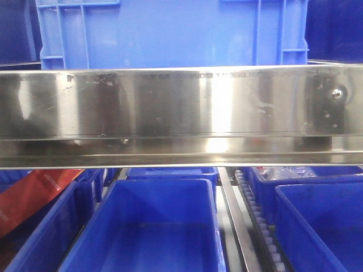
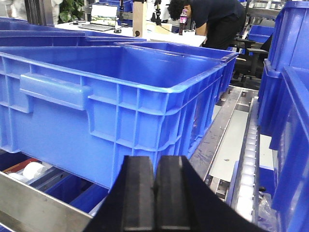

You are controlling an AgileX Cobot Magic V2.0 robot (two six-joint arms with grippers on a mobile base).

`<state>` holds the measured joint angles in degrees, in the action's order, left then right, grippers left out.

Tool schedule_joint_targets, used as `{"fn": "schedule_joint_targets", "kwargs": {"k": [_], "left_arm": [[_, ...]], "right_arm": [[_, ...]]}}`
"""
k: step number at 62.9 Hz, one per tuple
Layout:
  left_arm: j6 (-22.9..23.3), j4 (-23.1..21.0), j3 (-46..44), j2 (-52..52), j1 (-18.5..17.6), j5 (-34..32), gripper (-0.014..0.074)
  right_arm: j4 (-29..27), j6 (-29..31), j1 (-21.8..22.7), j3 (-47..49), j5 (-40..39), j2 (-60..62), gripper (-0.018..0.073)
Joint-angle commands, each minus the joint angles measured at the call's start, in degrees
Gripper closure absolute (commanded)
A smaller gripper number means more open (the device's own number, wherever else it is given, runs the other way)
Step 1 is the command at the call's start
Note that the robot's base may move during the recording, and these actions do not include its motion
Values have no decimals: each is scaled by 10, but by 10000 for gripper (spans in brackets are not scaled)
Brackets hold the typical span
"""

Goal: Place cylindrical capacitor in blue bin on shelf

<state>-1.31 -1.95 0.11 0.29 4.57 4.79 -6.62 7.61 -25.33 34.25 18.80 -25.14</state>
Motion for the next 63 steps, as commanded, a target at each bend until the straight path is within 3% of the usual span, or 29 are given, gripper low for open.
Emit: {"fn": "schedule_joint_targets", "kwargs": {"k": [1,42,50,63], "left_arm": [[5,1,-1,-3,2,-16,707],[5,1,-1,-3,2,-16,707],[5,1,-1,-3,2,-16,707],[5,1,-1,-3,2,-16,707]], "right_arm": [[5,-1,3,0,-13,3,713],[-1,-1,3,0,-14,3,713],[-8,-8,37,-27,-51,15,713],[-31,-8,142,-127,-90,94,713]]}}
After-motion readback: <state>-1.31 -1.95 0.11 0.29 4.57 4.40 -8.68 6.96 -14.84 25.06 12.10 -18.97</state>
